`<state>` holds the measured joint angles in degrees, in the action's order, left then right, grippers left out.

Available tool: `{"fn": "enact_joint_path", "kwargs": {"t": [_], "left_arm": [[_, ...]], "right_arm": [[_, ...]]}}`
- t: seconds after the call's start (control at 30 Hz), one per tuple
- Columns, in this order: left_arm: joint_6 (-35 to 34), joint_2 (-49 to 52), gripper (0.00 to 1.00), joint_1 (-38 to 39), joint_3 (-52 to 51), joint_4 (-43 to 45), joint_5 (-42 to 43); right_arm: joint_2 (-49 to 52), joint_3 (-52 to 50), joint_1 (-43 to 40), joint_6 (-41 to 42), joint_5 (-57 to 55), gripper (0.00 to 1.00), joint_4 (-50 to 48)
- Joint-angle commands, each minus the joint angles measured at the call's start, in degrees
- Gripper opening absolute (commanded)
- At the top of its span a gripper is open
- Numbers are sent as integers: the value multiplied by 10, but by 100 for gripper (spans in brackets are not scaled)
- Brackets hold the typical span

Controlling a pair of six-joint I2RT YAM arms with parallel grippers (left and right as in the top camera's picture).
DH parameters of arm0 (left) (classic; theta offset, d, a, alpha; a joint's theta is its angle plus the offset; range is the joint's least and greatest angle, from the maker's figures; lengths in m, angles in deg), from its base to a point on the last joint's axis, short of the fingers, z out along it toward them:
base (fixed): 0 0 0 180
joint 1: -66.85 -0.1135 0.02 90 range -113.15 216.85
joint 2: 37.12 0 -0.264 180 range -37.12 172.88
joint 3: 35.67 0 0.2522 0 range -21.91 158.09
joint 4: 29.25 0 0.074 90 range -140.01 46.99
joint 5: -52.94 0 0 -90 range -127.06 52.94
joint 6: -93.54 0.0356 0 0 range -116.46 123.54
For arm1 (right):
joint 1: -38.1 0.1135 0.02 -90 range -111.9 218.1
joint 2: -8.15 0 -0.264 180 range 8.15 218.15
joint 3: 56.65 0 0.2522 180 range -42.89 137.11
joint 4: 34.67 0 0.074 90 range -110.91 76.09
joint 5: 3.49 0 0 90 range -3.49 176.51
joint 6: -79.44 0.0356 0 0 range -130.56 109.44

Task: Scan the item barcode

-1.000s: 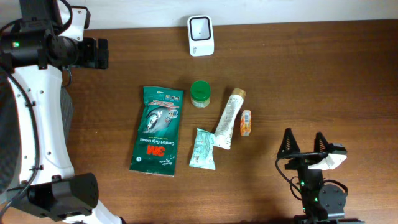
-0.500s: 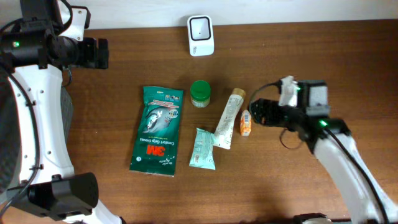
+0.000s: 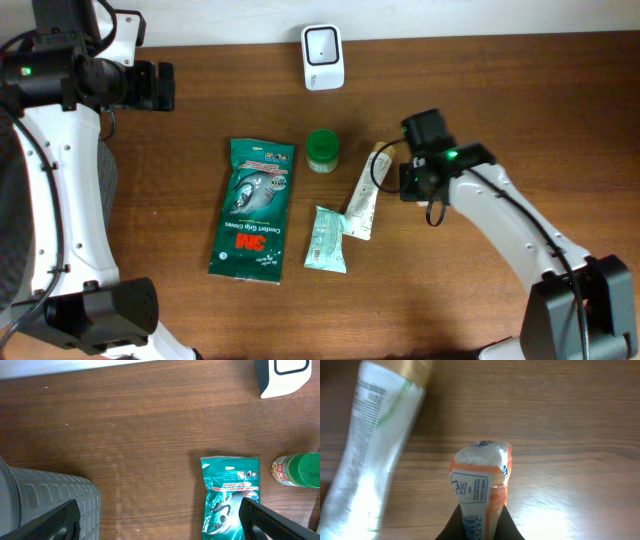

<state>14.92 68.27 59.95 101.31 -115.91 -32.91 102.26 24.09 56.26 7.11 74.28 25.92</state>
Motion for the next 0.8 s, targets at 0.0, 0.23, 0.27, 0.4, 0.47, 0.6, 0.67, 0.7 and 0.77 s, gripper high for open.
{"fn": "enact_joint_path", "kwargs": {"t": [0.0,0.23,0.27,0.4,0.47,0.6,0.67,0.7,0.77], "left_arm": [[9,-3,99,-4,2,1,6],[9,-3,99,-4,2,1,6],[9,-3,99,-4,2,1,6],[9,-3,99,-4,2,1,6],[9,-3,99,-4,2,1,6],[9,-3,99,-4,2,1,6],[9,-3,99,-4,2,1,6],[9,-3,99,-4,2,1,6],[9,-3,99,-4,2,1,6]], "right_arm": [[54,6,56,-5,-229,8,31],[42,133,0,28,35,90,108],[36,135,-27,27,52,79,136],[54,85,-71,54,21,71,161],[58,54,-89,43,24,69,149],[86,33,-41,21,-46,59,120],[130,33,-28,21,-79,52,116],[152,33,-28,21,-84,50,114],[199,33,-28,23,-102,30,106]]}}
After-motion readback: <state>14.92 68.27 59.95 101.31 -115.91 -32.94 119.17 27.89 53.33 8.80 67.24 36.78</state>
